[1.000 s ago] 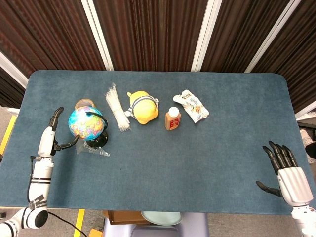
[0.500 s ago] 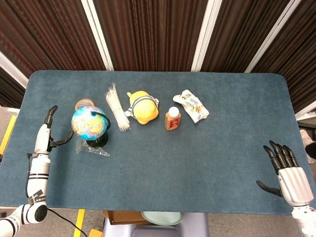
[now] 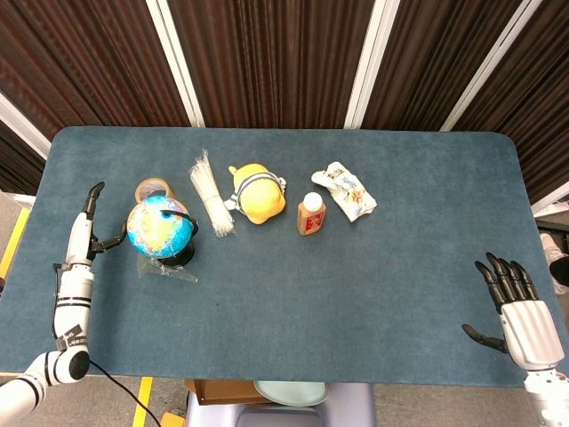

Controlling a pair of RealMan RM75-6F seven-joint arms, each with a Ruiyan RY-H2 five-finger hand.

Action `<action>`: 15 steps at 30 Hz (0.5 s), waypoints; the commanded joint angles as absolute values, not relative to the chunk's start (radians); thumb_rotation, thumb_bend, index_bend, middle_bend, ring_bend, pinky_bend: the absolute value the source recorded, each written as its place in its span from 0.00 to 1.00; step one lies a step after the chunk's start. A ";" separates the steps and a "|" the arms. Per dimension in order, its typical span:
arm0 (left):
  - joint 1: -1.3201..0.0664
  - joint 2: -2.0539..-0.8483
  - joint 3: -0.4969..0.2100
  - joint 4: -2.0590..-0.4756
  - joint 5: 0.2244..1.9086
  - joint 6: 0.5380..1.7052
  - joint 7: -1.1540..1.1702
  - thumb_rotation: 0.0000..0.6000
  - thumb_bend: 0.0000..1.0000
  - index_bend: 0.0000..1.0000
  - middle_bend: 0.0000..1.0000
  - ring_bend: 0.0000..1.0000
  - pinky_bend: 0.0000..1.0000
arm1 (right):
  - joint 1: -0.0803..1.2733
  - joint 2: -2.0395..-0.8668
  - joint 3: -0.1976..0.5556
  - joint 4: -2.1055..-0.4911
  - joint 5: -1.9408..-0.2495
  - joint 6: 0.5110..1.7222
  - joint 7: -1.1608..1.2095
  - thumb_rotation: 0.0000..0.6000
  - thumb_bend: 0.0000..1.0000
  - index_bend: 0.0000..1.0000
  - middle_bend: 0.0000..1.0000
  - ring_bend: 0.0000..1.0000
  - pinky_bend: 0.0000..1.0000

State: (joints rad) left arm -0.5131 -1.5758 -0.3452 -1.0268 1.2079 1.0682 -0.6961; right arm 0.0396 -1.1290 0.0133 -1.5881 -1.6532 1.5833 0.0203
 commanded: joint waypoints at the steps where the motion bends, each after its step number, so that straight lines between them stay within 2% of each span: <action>1: -0.529 -1.590 -0.355 -1.005 1.198 1.050 -0.706 1.00 0.29 0.00 0.00 0.00 0.00 | 0.040 -1.131 0.014 -1.589 -1.651 1.583 0.017 1.00 0.18 0.00 0.00 0.00 0.00; 15: -0.635 -1.665 -0.416 -0.806 1.152 0.935 -0.772 1.00 0.30 0.00 0.00 0.00 0.00 | 0.031 -1.132 0.021 -1.593 -1.640 1.594 -0.001 1.00 0.18 0.00 0.00 0.00 0.00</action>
State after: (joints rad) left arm -0.6197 -1.6546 -0.4053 -0.8282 1.1594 0.9506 -0.7560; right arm 0.0313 -1.1324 0.0210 -1.5926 -1.6402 1.5941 -0.0013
